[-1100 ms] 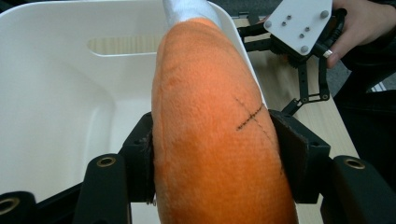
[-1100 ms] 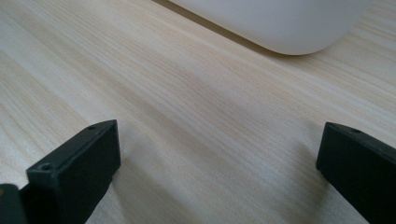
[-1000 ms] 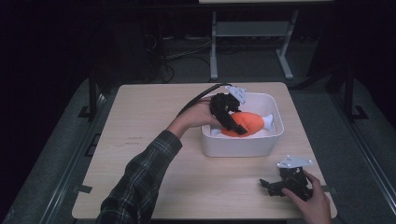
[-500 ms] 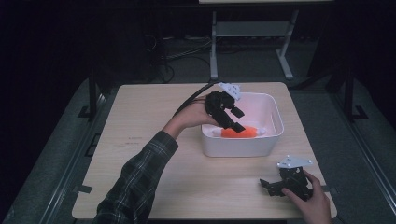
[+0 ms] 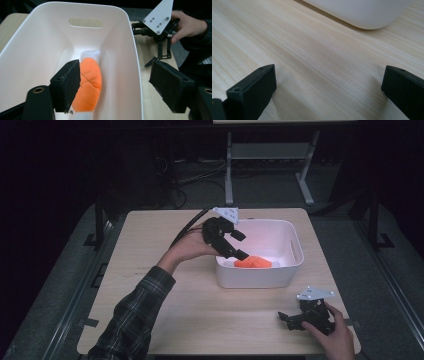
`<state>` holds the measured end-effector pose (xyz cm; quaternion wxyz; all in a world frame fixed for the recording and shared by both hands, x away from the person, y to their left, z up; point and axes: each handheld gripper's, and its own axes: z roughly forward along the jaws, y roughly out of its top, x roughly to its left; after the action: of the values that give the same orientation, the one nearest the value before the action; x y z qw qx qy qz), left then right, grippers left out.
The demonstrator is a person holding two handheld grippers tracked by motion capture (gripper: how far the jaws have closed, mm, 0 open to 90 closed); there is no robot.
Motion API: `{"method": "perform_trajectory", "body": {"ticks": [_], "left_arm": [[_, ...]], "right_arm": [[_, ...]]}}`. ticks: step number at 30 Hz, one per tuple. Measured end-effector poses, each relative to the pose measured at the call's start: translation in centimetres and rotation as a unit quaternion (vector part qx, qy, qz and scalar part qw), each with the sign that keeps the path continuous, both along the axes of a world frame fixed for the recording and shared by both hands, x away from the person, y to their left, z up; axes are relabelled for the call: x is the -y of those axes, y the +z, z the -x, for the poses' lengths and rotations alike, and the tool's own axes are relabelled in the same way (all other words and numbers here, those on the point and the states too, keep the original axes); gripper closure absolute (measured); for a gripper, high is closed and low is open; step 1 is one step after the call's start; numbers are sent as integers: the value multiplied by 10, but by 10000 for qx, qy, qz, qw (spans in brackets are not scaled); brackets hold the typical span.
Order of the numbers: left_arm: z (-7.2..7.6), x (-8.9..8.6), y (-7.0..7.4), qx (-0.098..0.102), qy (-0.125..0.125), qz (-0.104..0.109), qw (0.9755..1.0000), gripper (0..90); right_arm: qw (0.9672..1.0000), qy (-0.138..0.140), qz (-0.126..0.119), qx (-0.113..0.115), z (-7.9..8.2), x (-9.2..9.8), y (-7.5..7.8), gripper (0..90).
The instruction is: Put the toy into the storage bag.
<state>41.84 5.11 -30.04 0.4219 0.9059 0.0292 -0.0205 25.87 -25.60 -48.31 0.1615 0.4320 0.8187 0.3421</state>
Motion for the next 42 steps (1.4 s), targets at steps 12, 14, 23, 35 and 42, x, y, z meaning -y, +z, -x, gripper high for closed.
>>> {"method": "perform_trajectory", "body": {"ticks": [12, 14, 23, 35, 42], "left_arm": [[24, -51, -3, 211, 767, 55, 9968, 179], [30, -60, -5, 245, 887, -1, 9958, 179], [57, -100, -27, 330, 1450, 147, 9888, 181], [91, -141, -70, 346, 1930, 134, 9805, 180], [109, -154, -94, 305, 2222, 13, 9745, 131]], "right_arm": [[10000, 3, 4, 5, 0, 0, 0, 0], [10000, 2, 5, 5, 0, 0, 0, 0], [10000, 1, 4, 3, 0, 0, 0, 0], [10000, 6, 3, 5, 0, 0, 0, 0], [10000, -1, 7, 4, 0, 0, 0, 0]]}}
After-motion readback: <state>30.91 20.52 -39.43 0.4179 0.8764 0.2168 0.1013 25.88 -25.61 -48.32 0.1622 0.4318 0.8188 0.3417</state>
